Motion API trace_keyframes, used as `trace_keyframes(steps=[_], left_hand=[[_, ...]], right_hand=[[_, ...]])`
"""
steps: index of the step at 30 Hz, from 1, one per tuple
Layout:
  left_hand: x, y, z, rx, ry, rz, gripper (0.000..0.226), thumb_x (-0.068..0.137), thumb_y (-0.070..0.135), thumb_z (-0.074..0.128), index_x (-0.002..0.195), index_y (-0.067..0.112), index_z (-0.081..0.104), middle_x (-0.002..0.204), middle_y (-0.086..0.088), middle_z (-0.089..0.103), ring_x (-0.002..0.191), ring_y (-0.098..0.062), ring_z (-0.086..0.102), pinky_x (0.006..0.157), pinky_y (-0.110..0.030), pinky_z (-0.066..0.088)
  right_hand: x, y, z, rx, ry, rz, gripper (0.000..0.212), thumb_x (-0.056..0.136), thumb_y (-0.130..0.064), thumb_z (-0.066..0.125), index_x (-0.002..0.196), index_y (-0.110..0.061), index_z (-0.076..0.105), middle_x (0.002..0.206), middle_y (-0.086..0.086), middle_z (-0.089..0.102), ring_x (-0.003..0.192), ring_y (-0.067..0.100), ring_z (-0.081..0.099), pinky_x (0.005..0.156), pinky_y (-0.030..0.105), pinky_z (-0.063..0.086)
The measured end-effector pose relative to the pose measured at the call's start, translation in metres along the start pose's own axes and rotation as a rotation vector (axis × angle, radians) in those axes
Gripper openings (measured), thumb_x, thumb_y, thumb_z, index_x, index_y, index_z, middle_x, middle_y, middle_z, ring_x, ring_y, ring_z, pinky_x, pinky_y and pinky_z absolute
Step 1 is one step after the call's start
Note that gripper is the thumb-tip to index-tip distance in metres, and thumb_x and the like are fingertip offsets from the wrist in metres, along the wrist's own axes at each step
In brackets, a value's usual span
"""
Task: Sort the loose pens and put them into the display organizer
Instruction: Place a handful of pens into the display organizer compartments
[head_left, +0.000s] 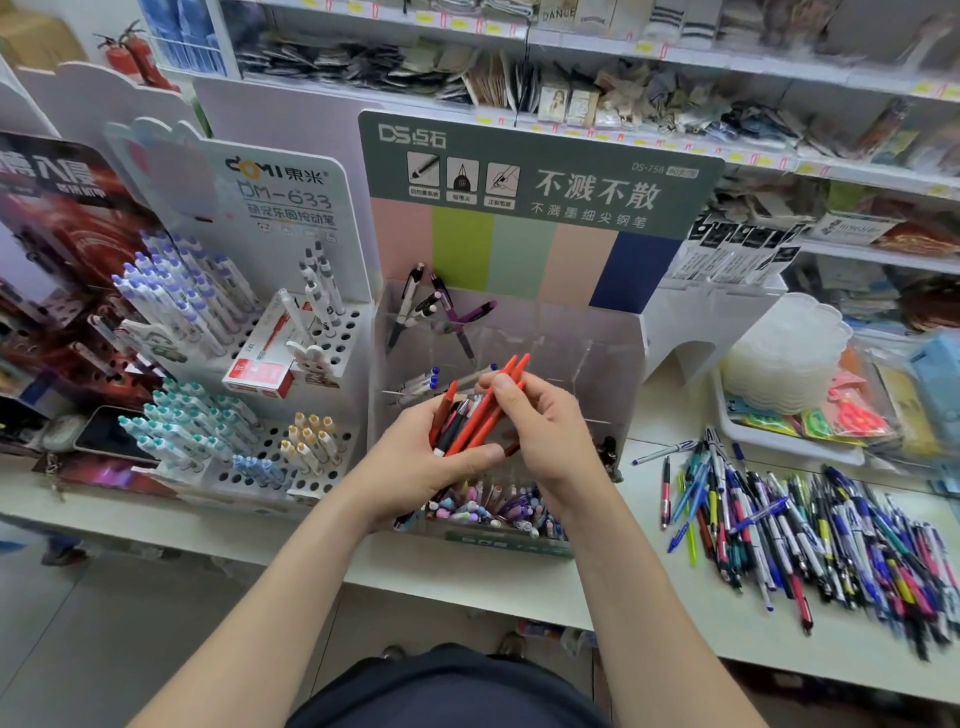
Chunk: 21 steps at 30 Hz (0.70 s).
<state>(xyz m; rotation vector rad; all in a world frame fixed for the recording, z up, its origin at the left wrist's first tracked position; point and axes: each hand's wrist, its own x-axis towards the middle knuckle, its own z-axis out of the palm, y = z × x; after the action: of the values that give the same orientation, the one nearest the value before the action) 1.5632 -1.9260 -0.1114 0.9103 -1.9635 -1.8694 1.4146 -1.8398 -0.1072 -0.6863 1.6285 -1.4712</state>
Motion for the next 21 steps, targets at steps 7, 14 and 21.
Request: trace_keyframes(steps=[7, 14, 21], left_hand=[[0.001, -0.016, -0.003, 0.048, 0.114, -0.069, 0.031, 0.109, 0.036, 0.058, 0.105, 0.005, 0.063, 0.072, -0.001, 0.073, 0.055, -0.018, 0.055, 0.05, -0.028, 0.045], [0.001, -0.027, -0.001, 0.008, 0.208, -0.167, 0.022, 0.107, 0.024, 0.059, 0.104, 0.002, 0.064, 0.071, -0.001, 0.072, 0.054, -0.017, 0.054, 0.048, -0.028, 0.042], [0.001, -0.038, 0.001, -0.018, 0.189, -0.322, 0.018, 0.103, 0.014, 0.052, 0.106, 0.002, 0.064, 0.067, -0.003, 0.072, 0.053, -0.015, 0.053, 0.046, -0.029, 0.04]], right_hand=[[-0.001, 0.001, -0.003, 0.1, 0.25, -0.268, 0.027, 0.116, -0.031, 0.038, 0.114, -0.016, 0.06, 0.072, 0.005, 0.059, 0.065, 0.027, 0.073, 0.062, 0.041, 0.06], [0.0, 0.01, -0.032, -0.824, -0.319, 0.15, 0.01, 0.103, -0.03, 0.055, 0.11, -0.023, 0.054, 0.089, 0.002, 0.066, 0.062, 0.014, 0.056, 0.055, 0.035, 0.046], [0.023, 0.046, -0.03, -1.097, -0.282, 0.228, 0.02, 0.095, -0.015, 0.051, 0.109, -0.006, 0.061, 0.093, 0.015, 0.068, 0.069, 0.028, 0.059, 0.064, 0.039, 0.052]])
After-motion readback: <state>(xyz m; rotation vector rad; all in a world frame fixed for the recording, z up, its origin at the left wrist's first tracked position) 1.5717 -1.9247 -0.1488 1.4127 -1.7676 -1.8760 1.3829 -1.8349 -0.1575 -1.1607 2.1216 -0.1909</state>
